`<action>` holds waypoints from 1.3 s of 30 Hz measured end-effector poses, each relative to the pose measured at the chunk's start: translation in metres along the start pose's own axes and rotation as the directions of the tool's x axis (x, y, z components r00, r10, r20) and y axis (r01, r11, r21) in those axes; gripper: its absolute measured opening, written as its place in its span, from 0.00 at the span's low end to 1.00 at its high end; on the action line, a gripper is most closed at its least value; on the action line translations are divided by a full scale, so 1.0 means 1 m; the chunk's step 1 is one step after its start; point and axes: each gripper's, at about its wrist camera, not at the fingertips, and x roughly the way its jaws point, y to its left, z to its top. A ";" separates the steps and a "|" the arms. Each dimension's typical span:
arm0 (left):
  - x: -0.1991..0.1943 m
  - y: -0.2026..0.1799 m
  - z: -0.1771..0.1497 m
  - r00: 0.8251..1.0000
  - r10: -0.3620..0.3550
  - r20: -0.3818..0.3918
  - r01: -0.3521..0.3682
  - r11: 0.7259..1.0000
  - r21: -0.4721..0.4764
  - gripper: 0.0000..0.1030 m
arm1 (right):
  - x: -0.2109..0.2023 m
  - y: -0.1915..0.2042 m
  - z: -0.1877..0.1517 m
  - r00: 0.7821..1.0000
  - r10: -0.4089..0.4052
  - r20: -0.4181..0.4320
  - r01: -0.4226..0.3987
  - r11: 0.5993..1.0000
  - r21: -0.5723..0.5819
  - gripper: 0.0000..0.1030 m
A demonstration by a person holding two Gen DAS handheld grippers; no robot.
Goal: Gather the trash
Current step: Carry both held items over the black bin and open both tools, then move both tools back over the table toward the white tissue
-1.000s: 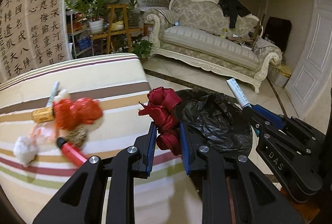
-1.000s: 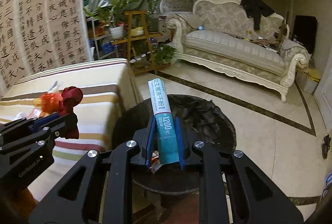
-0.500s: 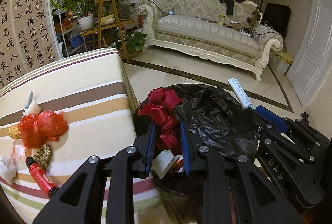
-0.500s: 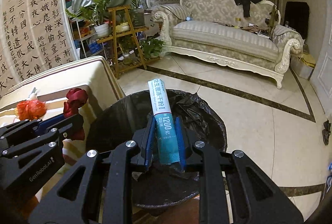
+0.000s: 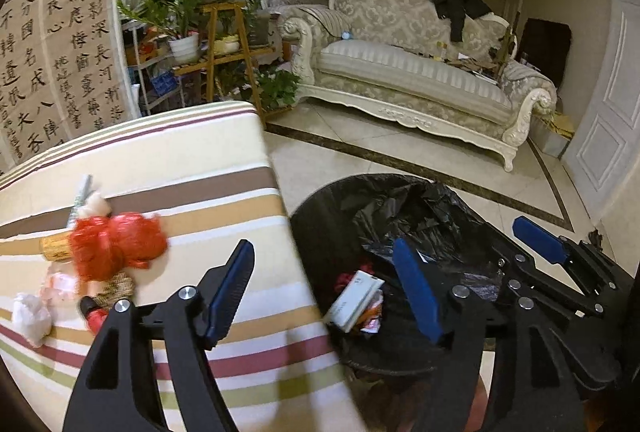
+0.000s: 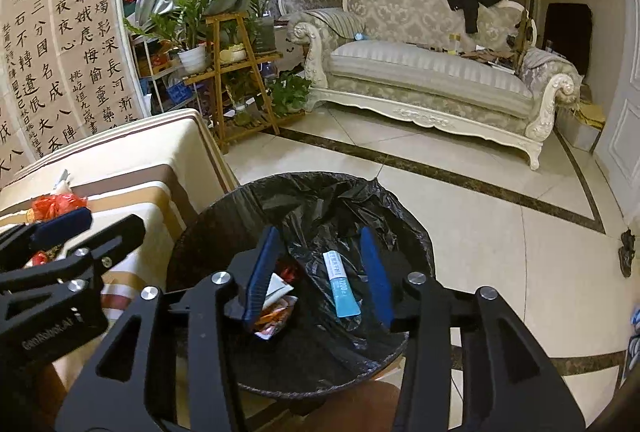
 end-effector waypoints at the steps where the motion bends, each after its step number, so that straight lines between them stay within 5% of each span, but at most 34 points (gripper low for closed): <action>1: -0.003 0.003 0.000 1.000 0.004 0.003 -0.004 1.000 -0.006 0.69 | -0.001 0.002 0.001 1.000 0.003 0.001 -0.003 1.000 -0.002 0.43; 14: -0.041 0.069 -0.017 0.993 0.118 0.023 -0.116 0.988 -0.098 0.72 | -0.019 0.058 0.000 0.993 0.115 -0.006 -0.115 0.991 -0.070 0.50; 31: -0.064 0.165 -0.055 0.962 0.271 -0.037 -0.271 0.931 -0.243 0.72 | -0.025 0.150 -0.012 0.964 0.258 -0.069 -0.267 0.942 -0.202 0.50; 39: -0.063 0.195 -0.063 0.958 0.276 -0.083 -0.288 0.904 -0.315 0.72 | -0.026 0.173 -0.014 0.954 0.286 -0.090 -0.299 0.926 -0.231 0.50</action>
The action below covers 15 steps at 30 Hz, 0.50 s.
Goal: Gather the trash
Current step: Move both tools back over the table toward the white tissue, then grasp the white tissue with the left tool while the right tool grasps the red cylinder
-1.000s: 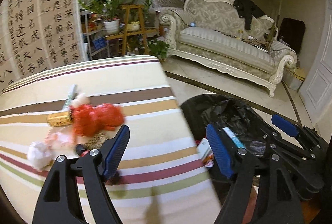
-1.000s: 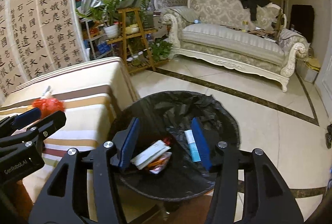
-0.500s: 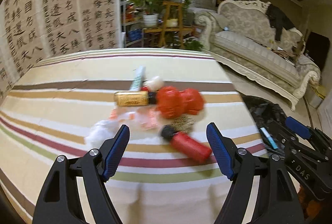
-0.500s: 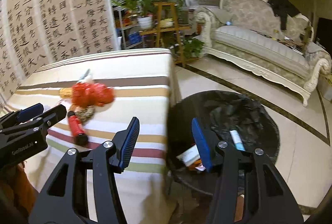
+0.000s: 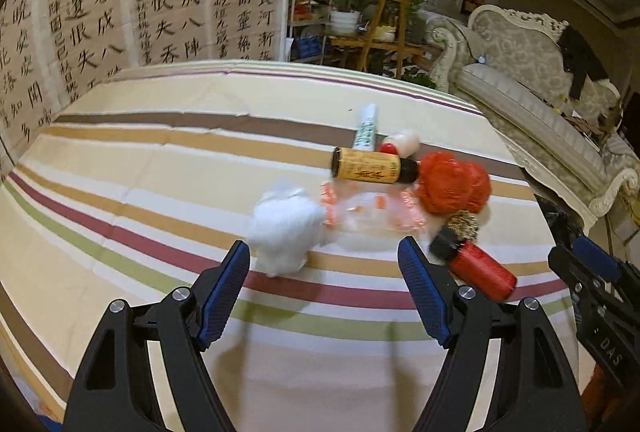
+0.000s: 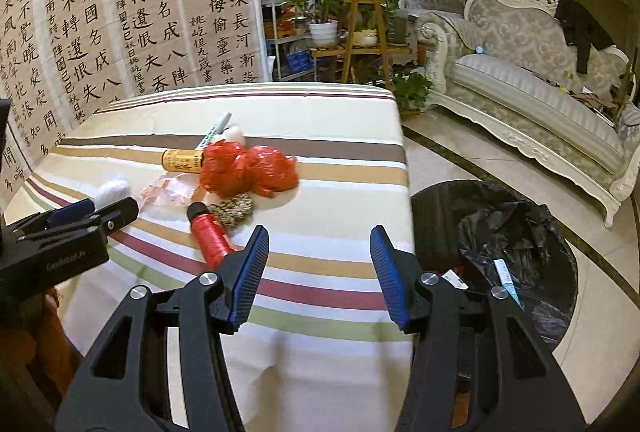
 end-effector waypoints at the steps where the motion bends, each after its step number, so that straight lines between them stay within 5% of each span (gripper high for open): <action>1: 0.002 0.002 0.001 1.000 0.000 -0.009 0.000 1.000 -0.005 0.72 | 0.001 0.003 0.000 1.000 0.004 -0.003 -0.004 1.000 -0.005 0.50; 15: -0.002 0.009 0.005 1.000 -0.008 0.009 0.007 1.000 0.018 0.66 | 0.006 0.018 0.001 1.000 0.024 -0.018 -0.024 0.999 -0.029 0.50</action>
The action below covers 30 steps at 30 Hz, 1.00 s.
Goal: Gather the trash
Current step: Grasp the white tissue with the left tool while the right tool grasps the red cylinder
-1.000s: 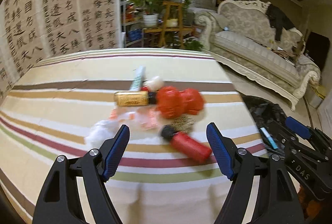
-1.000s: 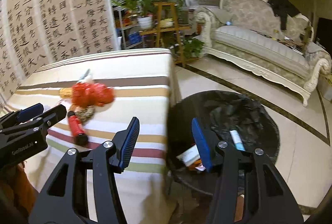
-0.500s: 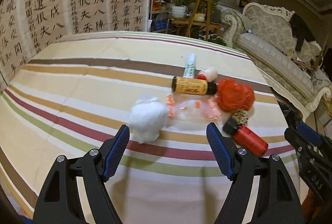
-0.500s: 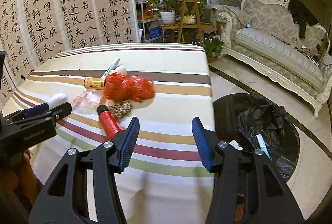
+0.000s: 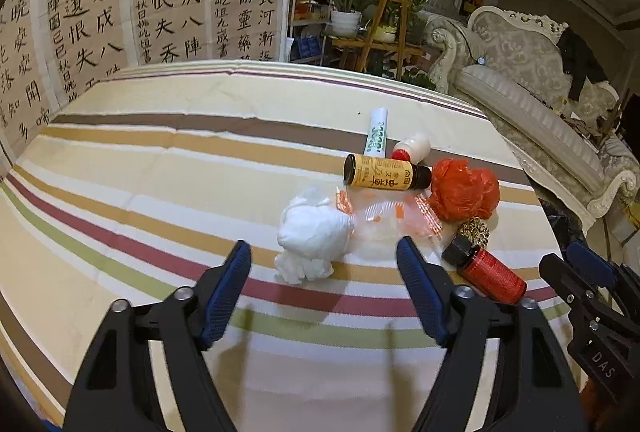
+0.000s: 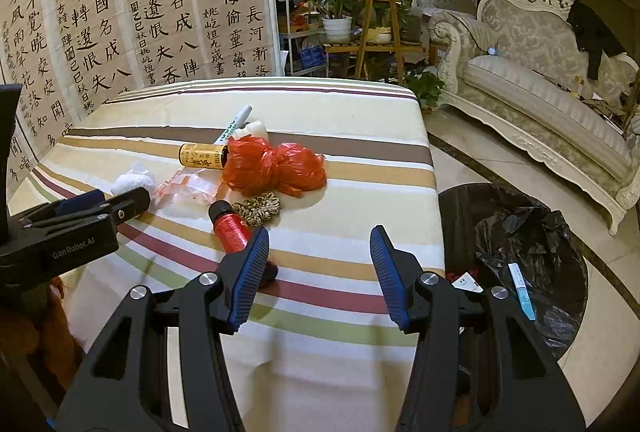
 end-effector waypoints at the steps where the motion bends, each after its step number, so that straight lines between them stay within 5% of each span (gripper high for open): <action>1: 0.001 0.000 0.001 1.000 0.001 -0.002 -0.001 1.000 0.009 0.64 | 0.000 0.001 0.000 1.000 0.001 -0.001 -0.001 1.000 -0.001 0.50; 6: 0.011 0.000 0.002 0.999 -0.014 -0.030 0.015 0.999 0.031 0.49 | 0.003 0.005 0.000 1.000 0.011 -0.009 -0.011 1.000 -0.009 0.50; 8: 0.014 -0.002 0.002 0.998 -0.028 -0.048 0.030 0.999 0.042 0.33 | 0.004 0.007 0.001 1.000 0.015 -0.013 -0.015 1.000 -0.015 0.50; 11: 0.012 -0.002 0.001 0.998 -0.045 -0.047 0.047 0.998 0.048 0.28 | 0.004 0.011 0.001 1.000 0.021 -0.018 -0.021 0.999 -0.024 0.50; 30: -0.001 0.008 -0.009 0.998 -0.034 -0.043 0.036 0.998 0.049 0.26 | 0.022 0.040 0.000 0.992 0.074 -0.097 -0.083 0.993 -0.083 0.45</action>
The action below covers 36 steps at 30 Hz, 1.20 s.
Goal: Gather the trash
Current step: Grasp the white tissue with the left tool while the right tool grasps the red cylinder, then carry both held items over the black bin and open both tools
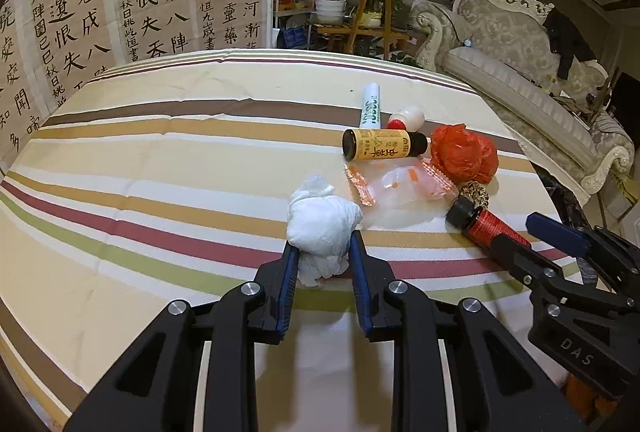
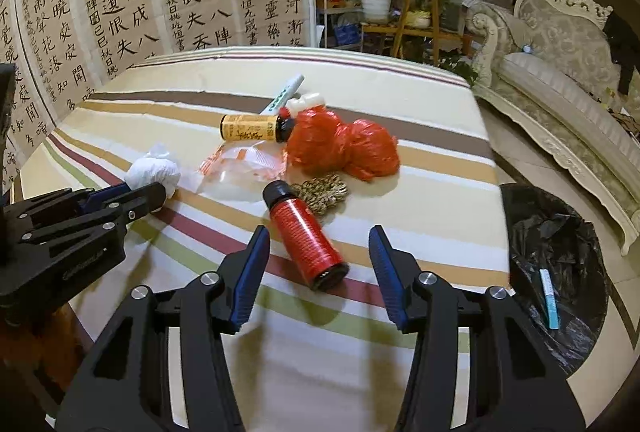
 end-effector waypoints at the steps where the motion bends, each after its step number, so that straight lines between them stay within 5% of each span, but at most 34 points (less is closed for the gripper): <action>1: 0.000 0.000 0.001 1.000 0.000 0.000 0.000 1.000 0.001 0.26 | 0.001 0.001 0.000 1.000 0.002 -0.005 -0.002 1.000 -0.002 0.39; 7: -0.002 0.000 -0.001 1.000 0.011 0.010 -0.011 1.000 0.011 0.26 | 0.004 0.006 -0.002 0.999 0.036 -0.038 -0.037 0.999 -0.007 0.26; 36: -0.016 0.001 -0.007 0.999 0.013 0.050 -0.012 1.000 -0.016 0.25 | -0.004 0.020 -0.003 0.997 0.074 -0.010 -0.074 0.997 -0.022 0.23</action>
